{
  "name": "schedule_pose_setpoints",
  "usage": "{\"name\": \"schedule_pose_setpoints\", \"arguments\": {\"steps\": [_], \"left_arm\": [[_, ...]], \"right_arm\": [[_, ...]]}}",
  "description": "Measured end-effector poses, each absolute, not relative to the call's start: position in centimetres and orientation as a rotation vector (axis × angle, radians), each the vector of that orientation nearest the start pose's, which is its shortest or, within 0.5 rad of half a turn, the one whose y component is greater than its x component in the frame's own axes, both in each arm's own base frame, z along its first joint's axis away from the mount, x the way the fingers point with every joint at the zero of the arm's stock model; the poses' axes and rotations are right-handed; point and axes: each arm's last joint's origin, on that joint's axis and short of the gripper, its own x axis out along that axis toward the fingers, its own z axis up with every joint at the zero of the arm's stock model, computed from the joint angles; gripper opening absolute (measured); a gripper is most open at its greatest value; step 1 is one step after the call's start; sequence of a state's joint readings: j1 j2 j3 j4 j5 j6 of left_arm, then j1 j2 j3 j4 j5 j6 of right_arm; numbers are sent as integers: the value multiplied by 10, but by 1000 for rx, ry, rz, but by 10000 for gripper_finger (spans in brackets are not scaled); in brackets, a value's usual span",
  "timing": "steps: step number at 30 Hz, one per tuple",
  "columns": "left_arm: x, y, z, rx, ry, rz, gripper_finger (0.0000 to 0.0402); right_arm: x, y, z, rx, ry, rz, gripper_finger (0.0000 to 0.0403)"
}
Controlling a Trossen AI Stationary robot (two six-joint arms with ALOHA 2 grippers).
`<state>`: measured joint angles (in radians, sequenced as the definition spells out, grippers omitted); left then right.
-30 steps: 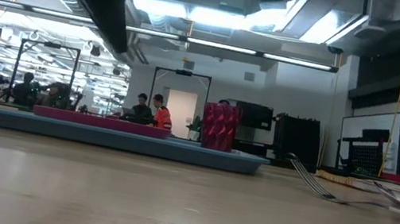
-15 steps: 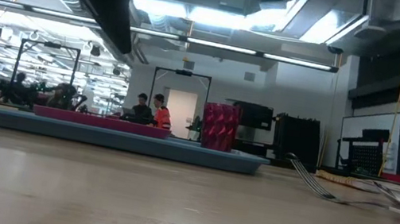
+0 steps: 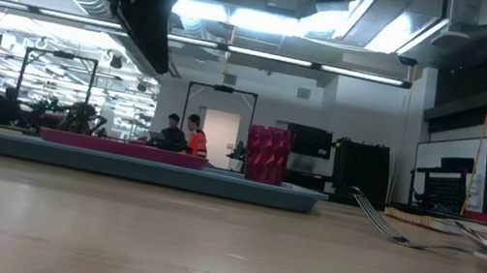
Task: Pick and place plate/cup/fork/spoon on tray
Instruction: Put the orange spoon on the blue serving tray to the right side of the pink plate
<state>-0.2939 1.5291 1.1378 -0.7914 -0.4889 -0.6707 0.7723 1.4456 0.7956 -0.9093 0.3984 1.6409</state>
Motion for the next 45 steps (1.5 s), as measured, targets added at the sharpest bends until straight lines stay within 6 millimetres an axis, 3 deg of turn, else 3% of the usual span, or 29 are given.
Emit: {"name": "schedule_pose_setpoints", "arguments": {"steps": [17,33,39,45], "left_arm": [[285,-72,243,-149,969,517,10],[285,-72,243,-152,968,518,10],[285,-73,243,-157,972,511,11],[285,-73,242,-183,984,497,11]], "right_arm": [[168,148,170,569,1064,-713,42],[172,152,149,492,1110,-777,42],[168,148,132,548,1112,-746,42],[165,145,128,576,1082,-782,42]]}}
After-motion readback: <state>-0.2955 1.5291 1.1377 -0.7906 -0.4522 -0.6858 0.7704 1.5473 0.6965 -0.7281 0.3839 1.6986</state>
